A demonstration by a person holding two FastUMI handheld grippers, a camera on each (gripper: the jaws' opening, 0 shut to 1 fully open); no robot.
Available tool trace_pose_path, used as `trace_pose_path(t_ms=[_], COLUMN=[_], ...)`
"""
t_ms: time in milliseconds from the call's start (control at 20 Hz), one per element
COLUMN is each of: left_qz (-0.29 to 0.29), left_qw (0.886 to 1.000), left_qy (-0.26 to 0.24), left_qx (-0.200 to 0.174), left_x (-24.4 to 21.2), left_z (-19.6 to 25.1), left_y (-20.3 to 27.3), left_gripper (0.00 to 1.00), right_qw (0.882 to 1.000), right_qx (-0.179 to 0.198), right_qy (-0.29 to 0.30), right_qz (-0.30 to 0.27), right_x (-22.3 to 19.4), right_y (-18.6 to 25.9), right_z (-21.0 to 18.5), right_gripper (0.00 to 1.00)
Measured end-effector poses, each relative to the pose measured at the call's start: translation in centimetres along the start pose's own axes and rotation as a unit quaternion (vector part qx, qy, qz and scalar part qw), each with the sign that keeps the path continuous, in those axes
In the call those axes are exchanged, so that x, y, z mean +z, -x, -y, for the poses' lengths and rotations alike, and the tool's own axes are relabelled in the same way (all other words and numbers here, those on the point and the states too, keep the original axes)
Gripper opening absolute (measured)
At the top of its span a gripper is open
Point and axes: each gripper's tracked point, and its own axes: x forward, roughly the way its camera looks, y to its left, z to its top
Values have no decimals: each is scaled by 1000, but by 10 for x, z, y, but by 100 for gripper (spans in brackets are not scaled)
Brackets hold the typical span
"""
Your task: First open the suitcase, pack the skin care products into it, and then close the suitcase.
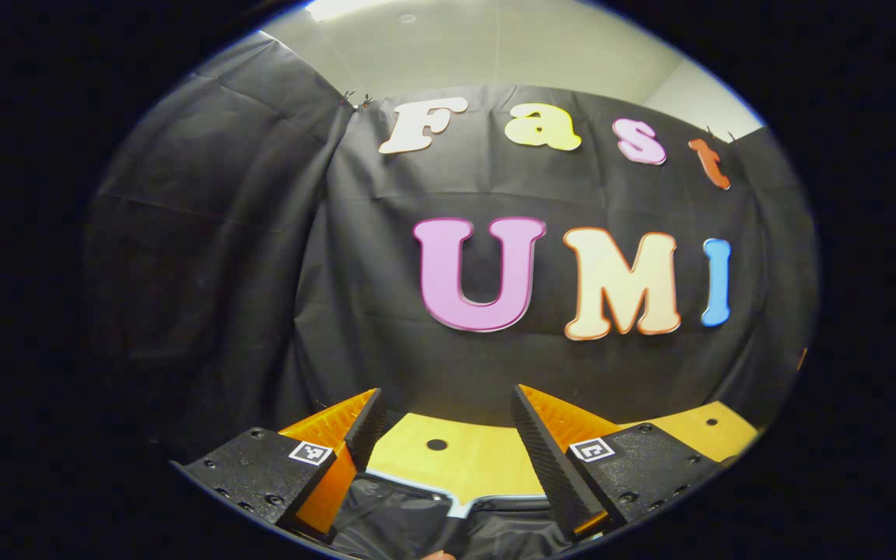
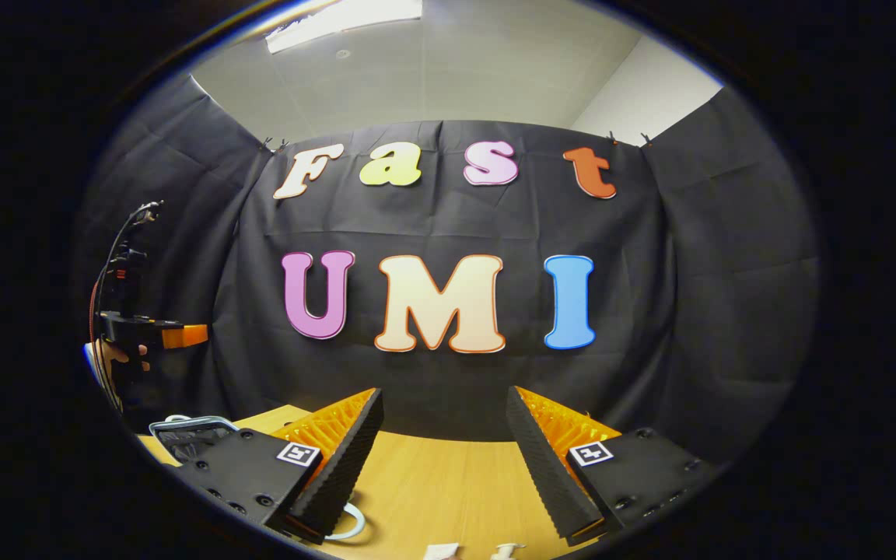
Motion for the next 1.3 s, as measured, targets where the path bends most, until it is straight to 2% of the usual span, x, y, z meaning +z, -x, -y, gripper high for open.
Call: trace_pose_path(t_ms=[200, 450, 700, 850, 1000, 1150, 1300], left_qz=[3, -8, -44, -69, -123, -187, -240], left_qw=[999, 998, 995, 992, 982, 966, 950], left_qy=[22, 8, 23, 10, -6, -10, -25], left_qx=[-26, -59, -87, -107, -140, -176, -197], left_x=[-2, -16, -43, -63, -103, -152, -199], left_z=[61, 129, 193, 224, 259, 292, 311], left_y=[30, 65, 101, 113, 120, 129, 139], left_gripper=[94, 94, 95, 94, 95, 94, 96], right_qw=[1000, 1000, 999, 999, 999, 999, 998], right_qx=[-8, -4, 1, 2, 0, -6, -12], right_qy=[-6, -16, -36, -40, -44, -41, -40], right_qz=[14, 11, 1, -7, -17, -34, -56], right_x=[12, 8, -2, -11, -20, -35, -49], right_y=[14, 29, 43, 46, 46, 50, 53], right_z=[39, 75, 106, 120, 135, 150, 161], right_gripper=[100, 100, 100, 100, 100, 100, 100])
